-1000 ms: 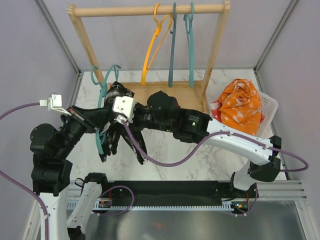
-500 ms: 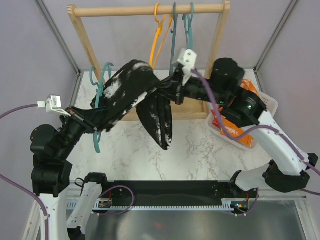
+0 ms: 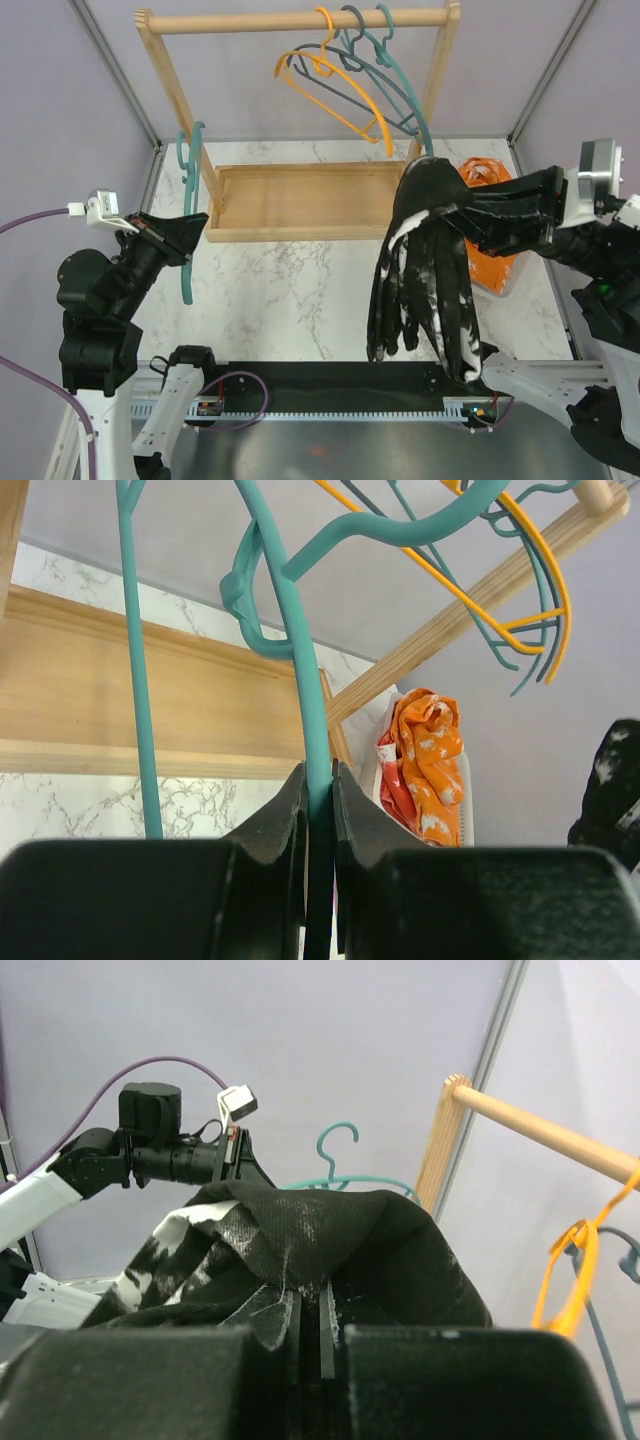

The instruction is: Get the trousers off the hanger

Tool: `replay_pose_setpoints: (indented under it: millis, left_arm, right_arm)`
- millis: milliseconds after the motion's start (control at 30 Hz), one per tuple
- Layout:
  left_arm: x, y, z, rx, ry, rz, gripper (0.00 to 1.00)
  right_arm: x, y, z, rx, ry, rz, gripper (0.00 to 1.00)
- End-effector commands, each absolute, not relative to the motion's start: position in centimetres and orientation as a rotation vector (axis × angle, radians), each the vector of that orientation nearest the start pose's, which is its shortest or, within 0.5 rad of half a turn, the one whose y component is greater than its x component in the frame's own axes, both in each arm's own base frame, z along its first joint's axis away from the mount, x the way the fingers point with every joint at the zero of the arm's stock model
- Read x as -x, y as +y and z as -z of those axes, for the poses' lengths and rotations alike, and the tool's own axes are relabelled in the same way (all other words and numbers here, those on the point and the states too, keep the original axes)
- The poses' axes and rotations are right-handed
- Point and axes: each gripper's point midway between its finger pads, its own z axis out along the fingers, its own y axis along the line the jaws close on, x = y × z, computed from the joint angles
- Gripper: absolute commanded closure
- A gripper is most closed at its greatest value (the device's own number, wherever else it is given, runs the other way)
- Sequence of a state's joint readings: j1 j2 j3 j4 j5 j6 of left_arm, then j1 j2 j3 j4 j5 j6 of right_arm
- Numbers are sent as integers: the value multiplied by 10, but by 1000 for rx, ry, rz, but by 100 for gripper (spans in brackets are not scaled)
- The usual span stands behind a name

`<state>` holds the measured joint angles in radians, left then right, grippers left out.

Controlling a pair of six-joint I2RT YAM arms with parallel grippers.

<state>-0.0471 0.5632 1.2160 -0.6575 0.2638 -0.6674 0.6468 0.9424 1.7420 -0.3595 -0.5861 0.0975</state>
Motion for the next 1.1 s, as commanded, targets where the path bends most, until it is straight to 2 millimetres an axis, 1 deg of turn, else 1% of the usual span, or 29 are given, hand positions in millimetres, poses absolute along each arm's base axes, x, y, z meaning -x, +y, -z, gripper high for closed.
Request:
replay_pose_setpoints:
  millis: [0, 33, 67, 100, 133, 167, 233, 267, 300, 333, 433, 467, 500, 533, 567, 600, 667, 700, 800, 833, 867, 933, 967, 1067]
  left_arm:
    - [-182, -80, -439, 216, 1547, 736, 98]
    - [-181, -80, -439, 214, 1548, 737, 98]
    - [-180, -80, -440, 210, 1545, 738, 98]
    - [-179, -80, -442, 204, 1541, 737, 98]
    - [-179, -80, -442, 206, 1539, 737, 98]
    - [-178, -81, -442, 199, 1541, 740, 98]
    - [-178, -81, -442, 202, 1542, 740, 98]
    - [-179, -81, -441, 201, 1543, 738, 98]
    - [-179, -81, -442, 201, 1542, 738, 98]
    - [-179, -81, -442, 199, 1542, 737, 98]
    - [-179, -80, -442, 198, 1539, 729, 98]
    - [-179, -80, -443, 197, 1538, 727, 98]
    - [-180, -79, -443, 199, 1538, 723, 98]
    - [-179, -79, -443, 199, 1537, 723, 98]
    - [-181, -78, -443, 202, 1537, 719, 98]
    - [-180, -78, -444, 201, 1536, 719, 98]
    - [-181, -78, -443, 203, 1538, 715, 98]
    - [-182, -77, -444, 203, 1536, 711, 98]
    - [-183, -75, -444, 210, 1533, 699, 98]
    - [-183, -75, -444, 212, 1533, 698, 98]
    - [-183, -74, -444, 213, 1532, 694, 98]
    - [-184, -74, -443, 216, 1535, 694, 98]
    - [-184, -74, -444, 215, 1532, 692, 98]
    - [-187, -74, -443, 215, 1536, 687, 98]
  right_arm:
    - [-92, 187, -617, 782, 846, -950, 100]
    - [-93, 182, -614, 760, 854, -935, 100]
    - [-86, 170, -614, 730, 843, -894, 100]
    - [-92, 167, -604, 711, 876, -878, 100]
    - [-96, 159, -602, 665, 890, -834, 100]
    - [-97, 148, -593, 627, 915, -787, 100]
    - [-102, 133, -582, 560, 960, -712, 100]
    - [-103, 117, -578, 493, 969, -644, 100]
    - [-103, 108, -575, 459, 975, -605, 100]
    - [-101, 90, -572, 381, 981, -533, 100]
    - [-108, 64, -556, 254, 1035, -427, 100]
    - [-111, 41, -551, 131, 1050, -345, 100]
    - [-113, 30, -546, 82, 1063, -300, 100]
    - [-109, 17, -541, 27, 1065, -254, 100]
    - [-115, 8, -532, -20, 1086, -206, 100]
    - [-116, -8, -527, -92, 1095, -142, 100]
    - [-118, -21, -514, -149, 1119, -81, 100]
    - [-119, -35, -509, -220, 1128, -31, 100]
    - [-128, -49, -486, -291, 1183, 50, 100]
    - [-130, -63, -476, -367, 1199, 105, 100]
    - [-141, -65, -457, -389, 1243, 137, 100]
    - [-148, -76, -437, -452, 1283, 201, 100]
    - [-158, -72, -421, -441, 1325, 209, 100]
    - [-179, -60, -409, -385, 1372, 196, 100]
